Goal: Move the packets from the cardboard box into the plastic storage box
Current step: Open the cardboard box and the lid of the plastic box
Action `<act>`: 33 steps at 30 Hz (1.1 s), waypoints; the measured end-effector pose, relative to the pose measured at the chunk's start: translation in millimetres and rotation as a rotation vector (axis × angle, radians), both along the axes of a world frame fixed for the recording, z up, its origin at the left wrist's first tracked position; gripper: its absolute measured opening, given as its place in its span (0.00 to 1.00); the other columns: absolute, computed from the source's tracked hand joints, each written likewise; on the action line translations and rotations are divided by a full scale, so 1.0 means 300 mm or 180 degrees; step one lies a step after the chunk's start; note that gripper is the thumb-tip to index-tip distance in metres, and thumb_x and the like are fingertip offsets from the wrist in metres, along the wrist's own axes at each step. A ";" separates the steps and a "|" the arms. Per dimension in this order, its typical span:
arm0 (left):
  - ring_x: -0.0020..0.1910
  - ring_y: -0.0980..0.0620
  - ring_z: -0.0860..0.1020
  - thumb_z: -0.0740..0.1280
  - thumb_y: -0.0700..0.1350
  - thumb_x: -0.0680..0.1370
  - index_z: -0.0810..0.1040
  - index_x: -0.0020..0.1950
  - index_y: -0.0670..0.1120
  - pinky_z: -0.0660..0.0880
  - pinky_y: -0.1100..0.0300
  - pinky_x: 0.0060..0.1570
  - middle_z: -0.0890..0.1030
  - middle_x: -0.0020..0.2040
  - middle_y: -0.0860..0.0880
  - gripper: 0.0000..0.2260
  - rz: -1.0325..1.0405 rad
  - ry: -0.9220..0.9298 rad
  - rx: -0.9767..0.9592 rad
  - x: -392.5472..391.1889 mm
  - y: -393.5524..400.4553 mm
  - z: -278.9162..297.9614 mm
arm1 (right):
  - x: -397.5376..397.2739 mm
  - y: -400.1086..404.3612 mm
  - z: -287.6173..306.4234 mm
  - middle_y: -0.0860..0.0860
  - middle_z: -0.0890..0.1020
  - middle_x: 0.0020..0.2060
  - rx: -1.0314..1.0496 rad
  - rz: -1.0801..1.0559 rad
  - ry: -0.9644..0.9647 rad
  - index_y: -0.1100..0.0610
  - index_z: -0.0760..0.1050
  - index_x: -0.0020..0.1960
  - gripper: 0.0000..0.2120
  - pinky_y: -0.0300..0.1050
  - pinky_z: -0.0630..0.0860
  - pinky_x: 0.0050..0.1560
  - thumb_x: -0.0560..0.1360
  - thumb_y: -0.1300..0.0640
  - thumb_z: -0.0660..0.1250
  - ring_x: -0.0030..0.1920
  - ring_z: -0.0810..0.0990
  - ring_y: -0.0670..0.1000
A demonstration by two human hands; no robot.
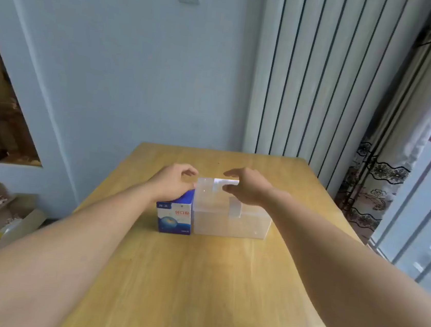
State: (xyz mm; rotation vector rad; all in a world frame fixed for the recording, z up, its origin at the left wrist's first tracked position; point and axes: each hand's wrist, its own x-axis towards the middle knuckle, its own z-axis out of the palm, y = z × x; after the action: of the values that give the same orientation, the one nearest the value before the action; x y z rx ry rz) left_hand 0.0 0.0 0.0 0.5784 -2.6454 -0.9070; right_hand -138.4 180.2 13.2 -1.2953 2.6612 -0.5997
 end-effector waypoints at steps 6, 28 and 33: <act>0.78 0.49 0.61 0.78 0.51 0.73 0.63 0.79 0.52 0.61 0.52 0.76 0.62 0.79 0.50 0.39 0.0195 -0.0213 -0.0199 0.127 0.024 -0.088 | 0.106 0.088 -0.066 0.46 0.76 0.70 0.0081 0.0005 0.0001 0.43 0.65 0.78 0.40 0.43 0.73 0.59 0.71 0.42 0.77 0.66 0.76 0.50; 0.54 0.55 0.81 0.86 0.47 0.60 0.75 0.66 0.53 0.80 0.60 0.47 0.82 0.57 0.56 0.37 0.0159 0.0815 0.1402 0.038 -0.146 -0.334 | 0.163 -0.152 -0.129 0.46 0.77 0.68 -0.0595 0.0418 0.1007 0.47 0.76 0.69 0.20 0.45 0.63 0.70 0.78 0.44 0.69 0.70 0.71 0.51; 0.53 0.54 0.81 0.86 0.48 0.61 0.78 0.60 0.57 0.77 0.62 0.49 0.83 0.53 0.56 0.31 -0.0073 0.0821 0.1330 0.058 -0.200 -0.322 | 0.198 -0.278 -0.130 0.47 0.79 0.65 -0.0056 0.0516 0.1124 0.45 0.74 0.70 0.20 0.52 0.50 0.79 0.79 0.45 0.67 0.67 0.72 0.52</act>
State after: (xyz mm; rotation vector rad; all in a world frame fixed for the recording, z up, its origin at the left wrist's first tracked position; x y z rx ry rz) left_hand 17.3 -59.9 -96.6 0.4818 -2.2475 -1.4505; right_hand -79.1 96.8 -25.7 -1.7459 2.7786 -0.4054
